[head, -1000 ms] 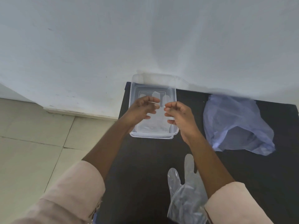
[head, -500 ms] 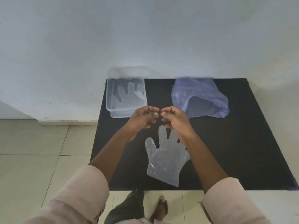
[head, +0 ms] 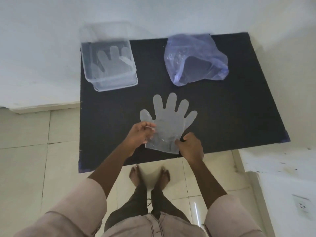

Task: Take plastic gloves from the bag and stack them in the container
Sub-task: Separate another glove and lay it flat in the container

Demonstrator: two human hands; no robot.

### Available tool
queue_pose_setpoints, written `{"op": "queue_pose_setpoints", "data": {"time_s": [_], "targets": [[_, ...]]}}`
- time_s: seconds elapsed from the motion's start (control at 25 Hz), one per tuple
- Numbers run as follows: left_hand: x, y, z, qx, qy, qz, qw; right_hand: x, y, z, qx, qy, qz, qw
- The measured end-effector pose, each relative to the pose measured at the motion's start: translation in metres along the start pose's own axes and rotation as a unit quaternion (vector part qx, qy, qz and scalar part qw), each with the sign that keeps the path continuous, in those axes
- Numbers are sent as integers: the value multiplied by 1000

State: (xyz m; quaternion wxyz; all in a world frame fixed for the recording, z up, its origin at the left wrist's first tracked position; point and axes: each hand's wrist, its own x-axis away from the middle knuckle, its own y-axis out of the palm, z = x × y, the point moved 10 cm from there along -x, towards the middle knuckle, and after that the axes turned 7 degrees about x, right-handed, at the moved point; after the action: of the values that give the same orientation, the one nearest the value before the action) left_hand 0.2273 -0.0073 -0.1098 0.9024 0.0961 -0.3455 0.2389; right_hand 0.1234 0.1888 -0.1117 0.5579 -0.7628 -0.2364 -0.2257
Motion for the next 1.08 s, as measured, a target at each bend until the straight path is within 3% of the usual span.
{"op": "queue_pose_setpoints", "data": {"time_s": [0.16, 0.28, 0.44, 0.56, 0.76, 0.84, 0.88, 0.92, 0.96, 1.04, 1.08], "targets": [[2, -17, -44, 2, -21, 41, 999, 6, 26, 9, -28, 8, 11, 1000], [6, -34, -54, -70, 14, 95, 993, 5, 34, 11, -187, 39, 9, 982], [21, -29, -40, -264, 143, 121, 946, 16, 44, 10, -438, 122, -53, 889], [26, -19, -35, -264, 182, 135, 938, 29, 45, 0, -561, 147, -98, 809], [19, -21, -13, -238, 225, 186, 926, 40, 35, -4, -612, 153, -119, 767], [17, -21, -1, -248, 248, 184, 918, 35, 16, 1, -577, 89, -72, 809], [16, -20, 5, -255, 254, 179, 916, 32, -1, 4, -504, 20, -25, 863], [15, -19, 9, -260, 255, 174, 915, 33, -19, 4, -380, -67, 36, 922], [16, -19, 13, -261, 259, 172, 914, 37, -33, 0, -231, -152, 97, 956], [18, -19, 20, -259, 270, 170, 912, 39, -36, -4, 1, -253, 174, 952], [20, -18, 23, -258, 272, 166, 912, 36, -33, -5, 56, -268, 185, 944]]}}
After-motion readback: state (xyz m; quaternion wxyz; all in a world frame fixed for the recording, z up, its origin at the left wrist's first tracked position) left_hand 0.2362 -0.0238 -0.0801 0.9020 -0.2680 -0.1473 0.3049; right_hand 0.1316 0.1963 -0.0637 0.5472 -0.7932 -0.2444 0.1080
